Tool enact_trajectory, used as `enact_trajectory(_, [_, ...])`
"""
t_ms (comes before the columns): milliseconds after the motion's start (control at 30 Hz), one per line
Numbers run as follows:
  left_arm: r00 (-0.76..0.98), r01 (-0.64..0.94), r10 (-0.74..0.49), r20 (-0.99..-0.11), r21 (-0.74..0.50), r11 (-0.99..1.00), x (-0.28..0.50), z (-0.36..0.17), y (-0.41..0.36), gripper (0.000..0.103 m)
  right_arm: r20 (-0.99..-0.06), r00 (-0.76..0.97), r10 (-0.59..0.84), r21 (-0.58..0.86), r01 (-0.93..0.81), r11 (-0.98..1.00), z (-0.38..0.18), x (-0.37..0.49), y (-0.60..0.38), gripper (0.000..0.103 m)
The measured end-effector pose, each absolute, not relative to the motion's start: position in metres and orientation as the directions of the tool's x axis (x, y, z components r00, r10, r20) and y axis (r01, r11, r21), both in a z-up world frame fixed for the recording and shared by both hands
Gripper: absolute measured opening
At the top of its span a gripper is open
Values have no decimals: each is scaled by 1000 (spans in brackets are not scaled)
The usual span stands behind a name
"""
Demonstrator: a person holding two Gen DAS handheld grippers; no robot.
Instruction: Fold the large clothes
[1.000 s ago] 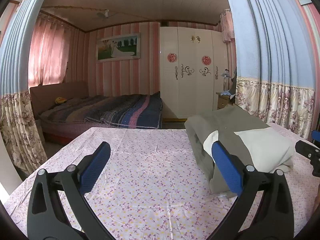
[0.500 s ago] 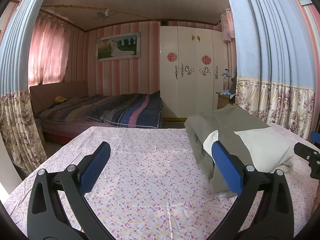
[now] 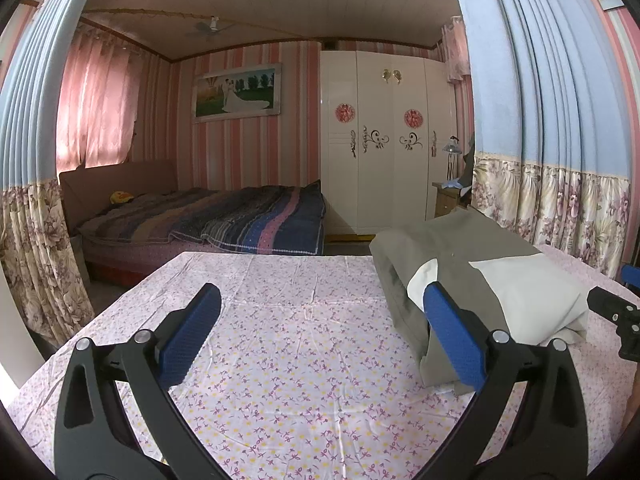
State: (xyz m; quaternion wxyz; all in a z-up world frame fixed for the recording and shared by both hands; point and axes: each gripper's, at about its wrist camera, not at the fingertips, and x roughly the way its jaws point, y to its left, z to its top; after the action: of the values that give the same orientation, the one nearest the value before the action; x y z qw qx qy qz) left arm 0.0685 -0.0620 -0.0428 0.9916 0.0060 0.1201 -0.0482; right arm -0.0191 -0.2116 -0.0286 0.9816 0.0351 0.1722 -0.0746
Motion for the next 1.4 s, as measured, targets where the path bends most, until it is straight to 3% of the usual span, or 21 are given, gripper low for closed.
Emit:
enact_trajectory(367, [954,84,-67,-294,44,996,78,-50,-68,100,-349,927,-137,32,158,987,-30,-18,-214,101])
enact_trajectory(600, [967,75,-64,-245,34,997,69,-44,-67,100,-348,927,-137,32,157,987,-31,-18,-216,101])
enact_trajectory(1400, [968,79,-81,-237,-21,997,64,-35,-58,100,-349,927,-135,28,155,988,-32,-18,-221,101])
